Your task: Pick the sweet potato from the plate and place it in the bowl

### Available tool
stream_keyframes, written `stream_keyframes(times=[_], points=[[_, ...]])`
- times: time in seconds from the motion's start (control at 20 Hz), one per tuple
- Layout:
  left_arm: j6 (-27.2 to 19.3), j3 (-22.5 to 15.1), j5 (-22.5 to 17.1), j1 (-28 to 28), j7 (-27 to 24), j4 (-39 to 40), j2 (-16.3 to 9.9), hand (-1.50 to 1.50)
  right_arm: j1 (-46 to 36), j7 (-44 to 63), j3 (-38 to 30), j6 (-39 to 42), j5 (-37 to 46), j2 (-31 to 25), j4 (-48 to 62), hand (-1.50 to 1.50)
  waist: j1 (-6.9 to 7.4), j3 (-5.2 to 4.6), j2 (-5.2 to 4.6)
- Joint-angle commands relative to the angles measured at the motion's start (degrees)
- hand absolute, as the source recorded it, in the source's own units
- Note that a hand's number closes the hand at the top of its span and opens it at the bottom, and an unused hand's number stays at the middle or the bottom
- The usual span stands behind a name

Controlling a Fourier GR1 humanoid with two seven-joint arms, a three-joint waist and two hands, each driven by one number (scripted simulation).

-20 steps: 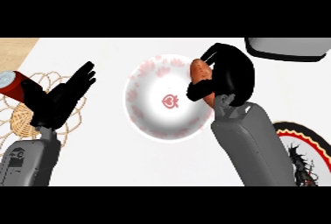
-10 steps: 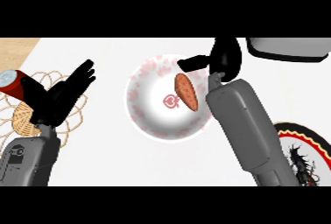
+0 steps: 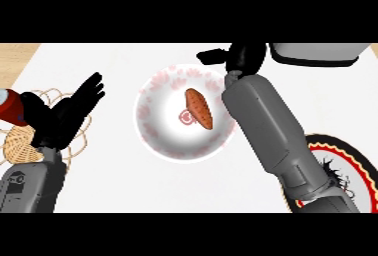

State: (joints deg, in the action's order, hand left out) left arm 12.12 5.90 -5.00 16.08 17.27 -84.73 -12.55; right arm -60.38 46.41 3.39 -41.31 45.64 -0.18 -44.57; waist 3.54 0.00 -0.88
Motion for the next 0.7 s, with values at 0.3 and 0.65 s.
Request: stream_keyframes(times=[0.3,0.65], points=[[0.2,3.1,-1.5,-8.2,-1.6,-3.7,-0.8,0.0,9.8,8.4,3.9,-2.4,9.3,-0.5,-17.6,-1.5,-5.1,-0.01,1.82],[0.3,4.8,-1.6,-6.5,0.1,-2.4,-2.8,0.0,24.2,9.8,17.3,10.7,13.7,-1.1,-45.1,-1.5,-7.4,-0.02,2.48]])
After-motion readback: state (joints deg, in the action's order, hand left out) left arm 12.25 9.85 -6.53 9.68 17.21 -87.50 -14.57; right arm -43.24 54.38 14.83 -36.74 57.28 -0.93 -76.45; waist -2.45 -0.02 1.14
